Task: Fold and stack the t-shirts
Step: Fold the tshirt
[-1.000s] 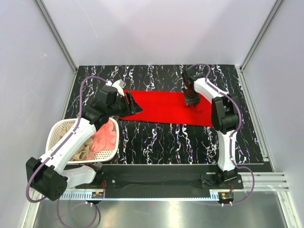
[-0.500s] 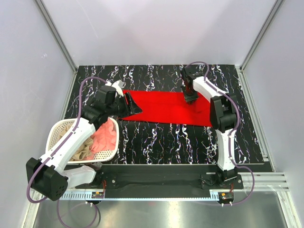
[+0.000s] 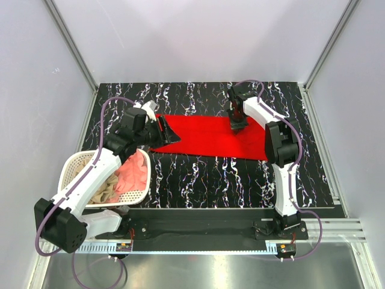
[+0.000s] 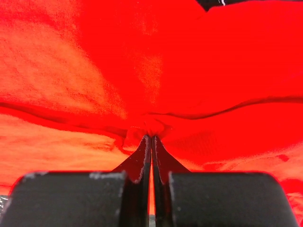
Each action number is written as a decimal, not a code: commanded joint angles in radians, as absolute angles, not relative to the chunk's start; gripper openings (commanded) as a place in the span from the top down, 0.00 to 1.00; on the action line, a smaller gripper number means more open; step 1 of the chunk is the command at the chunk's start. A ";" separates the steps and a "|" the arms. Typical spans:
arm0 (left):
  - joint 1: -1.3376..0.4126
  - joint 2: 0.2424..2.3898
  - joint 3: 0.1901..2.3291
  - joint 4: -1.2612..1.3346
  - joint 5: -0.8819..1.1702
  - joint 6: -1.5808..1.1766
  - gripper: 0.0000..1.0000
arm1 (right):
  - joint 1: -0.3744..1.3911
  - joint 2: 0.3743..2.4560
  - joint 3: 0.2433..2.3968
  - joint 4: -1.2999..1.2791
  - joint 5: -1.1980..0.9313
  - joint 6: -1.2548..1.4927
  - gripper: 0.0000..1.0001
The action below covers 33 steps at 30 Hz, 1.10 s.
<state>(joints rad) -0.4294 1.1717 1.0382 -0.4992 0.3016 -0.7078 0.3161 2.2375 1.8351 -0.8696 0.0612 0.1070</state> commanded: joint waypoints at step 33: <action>-0.414 1.226 1.025 -0.426 0.425 -0.657 0.46 | -0.078 2.023 1.623 -0.694 -0.071 0.371 0.61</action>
